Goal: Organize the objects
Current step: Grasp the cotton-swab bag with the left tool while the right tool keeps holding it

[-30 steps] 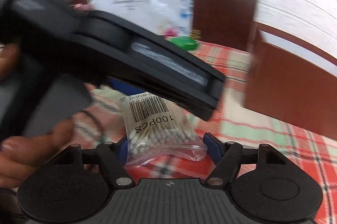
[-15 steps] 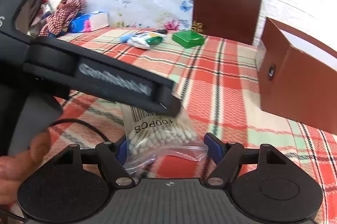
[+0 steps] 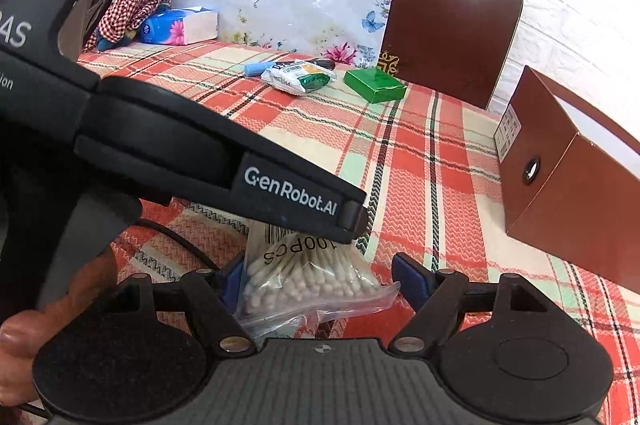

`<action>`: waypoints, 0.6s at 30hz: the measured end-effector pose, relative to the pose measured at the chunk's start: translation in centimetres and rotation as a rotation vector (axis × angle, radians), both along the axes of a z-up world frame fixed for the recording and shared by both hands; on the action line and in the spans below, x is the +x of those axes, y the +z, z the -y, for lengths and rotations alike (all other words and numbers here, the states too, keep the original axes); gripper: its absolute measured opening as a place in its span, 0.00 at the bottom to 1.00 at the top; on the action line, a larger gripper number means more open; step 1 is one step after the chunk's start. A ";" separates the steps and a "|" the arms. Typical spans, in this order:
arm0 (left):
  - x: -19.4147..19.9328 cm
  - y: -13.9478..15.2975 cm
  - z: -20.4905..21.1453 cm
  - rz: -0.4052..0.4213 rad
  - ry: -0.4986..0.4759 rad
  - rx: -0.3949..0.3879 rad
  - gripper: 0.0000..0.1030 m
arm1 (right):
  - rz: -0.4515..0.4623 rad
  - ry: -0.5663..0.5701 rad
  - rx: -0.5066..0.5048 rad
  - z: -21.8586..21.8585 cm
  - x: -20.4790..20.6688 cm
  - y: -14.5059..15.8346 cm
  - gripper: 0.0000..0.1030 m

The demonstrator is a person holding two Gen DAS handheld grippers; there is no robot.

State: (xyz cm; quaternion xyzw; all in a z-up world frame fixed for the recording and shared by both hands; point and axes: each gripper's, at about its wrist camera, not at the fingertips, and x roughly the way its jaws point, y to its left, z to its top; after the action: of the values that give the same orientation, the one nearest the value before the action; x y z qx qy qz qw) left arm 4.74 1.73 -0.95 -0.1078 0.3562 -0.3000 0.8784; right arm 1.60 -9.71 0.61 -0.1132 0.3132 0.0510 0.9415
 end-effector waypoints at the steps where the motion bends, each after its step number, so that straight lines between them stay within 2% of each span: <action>1: 0.0 -0.1 -0.1 -0.002 0.002 -0.007 0.44 | 0.002 -0.005 -0.005 0.0 0.0 0.0 0.75; 4: 0.2 -0.2 -0.5 -0.009 0.005 -0.026 0.43 | 0.000 -0.021 -0.006 0.1 0.2 -0.1 0.79; 5: 0.2 -0.3 -0.5 -0.009 0.005 -0.028 0.43 | -0.006 -0.023 0.001 0.3 0.3 -0.1 0.78; 8: 0.1 -0.3 -0.5 -0.003 0.006 -0.024 0.50 | -0.034 -0.009 0.022 0.1 0.6 0.4 0.66; 10: 0.0 -0.3 -0.5 0.006 -0.003 -0.025 0.57 | -0.029 0.018 -0.001 -0.7 0.6 0.7 0.43; 12: -0.2 -0.1 -0.7 0.020 0.017 -0.026 0.59 | -0.011 0.043 -0.041 -1.7 0.5 0.6 0.43; 15: 0.2 -0.3 -1.5 0.001 0.041 -0.055 0.52 | 0.008 0.058 -0.090 -2.4 0.4 0.3 0.43; 18: 0.4 -0.4 -1.7 -0.008 0.045 -0.064 0.48 | 0.003 0.053 -0.091 -2.4 0.6 0.3 0.44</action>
State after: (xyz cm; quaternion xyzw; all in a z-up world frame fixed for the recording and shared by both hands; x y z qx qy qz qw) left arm 5.12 3.45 -1.36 -0.1451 0.3475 -0.2911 0.8794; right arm 2.24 -7.26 0.88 -0.1642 0.3106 0.0616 0.9342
